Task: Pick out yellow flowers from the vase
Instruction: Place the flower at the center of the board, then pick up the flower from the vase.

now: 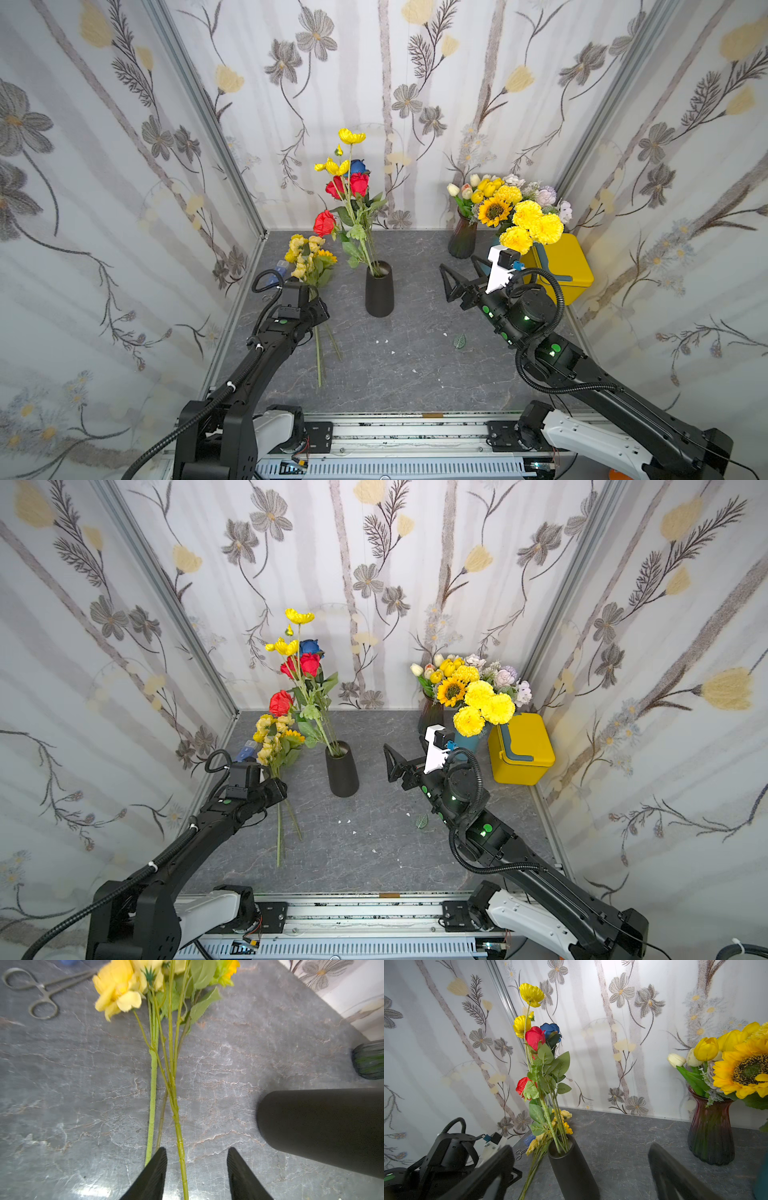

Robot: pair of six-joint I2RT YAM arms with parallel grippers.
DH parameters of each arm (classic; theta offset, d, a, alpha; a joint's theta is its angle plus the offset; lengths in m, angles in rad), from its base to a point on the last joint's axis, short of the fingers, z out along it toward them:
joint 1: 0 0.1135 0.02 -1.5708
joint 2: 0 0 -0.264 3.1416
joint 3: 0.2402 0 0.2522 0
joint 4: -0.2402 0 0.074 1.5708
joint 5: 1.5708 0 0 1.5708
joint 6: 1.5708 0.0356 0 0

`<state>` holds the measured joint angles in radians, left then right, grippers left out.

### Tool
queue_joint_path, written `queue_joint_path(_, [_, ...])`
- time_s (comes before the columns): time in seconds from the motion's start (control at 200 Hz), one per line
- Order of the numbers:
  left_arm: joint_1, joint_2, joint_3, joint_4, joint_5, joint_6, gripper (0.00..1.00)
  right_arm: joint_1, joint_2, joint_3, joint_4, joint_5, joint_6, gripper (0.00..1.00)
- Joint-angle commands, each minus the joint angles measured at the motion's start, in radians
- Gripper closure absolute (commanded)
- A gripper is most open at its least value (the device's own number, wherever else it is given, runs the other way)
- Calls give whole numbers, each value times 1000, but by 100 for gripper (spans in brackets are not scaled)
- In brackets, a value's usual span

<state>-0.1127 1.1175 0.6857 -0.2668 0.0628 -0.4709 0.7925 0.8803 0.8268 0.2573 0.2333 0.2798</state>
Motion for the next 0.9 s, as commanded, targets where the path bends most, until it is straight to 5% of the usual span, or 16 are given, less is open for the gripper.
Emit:
queue_joint_path(0.0, [11, -105, 98, -72, -23, 39, 44, 0, 18, 27, 20, -20, 2, 1])
queue_joint_path(0.275, [24, -409, 281, -89, -149, 143, 25, -3, 193, 166, -15, -101, 8, 6])
queue_joint_path(0.599, [24, -665, 88, 47, -125, 145, 18, 21, 493, 388, -55, -147, -17, 25])
queue_joint_path(0.894, [24, -706, 11, 17, -147, 138, 14, 101, 752, 573, -72, -147, -82, 43])
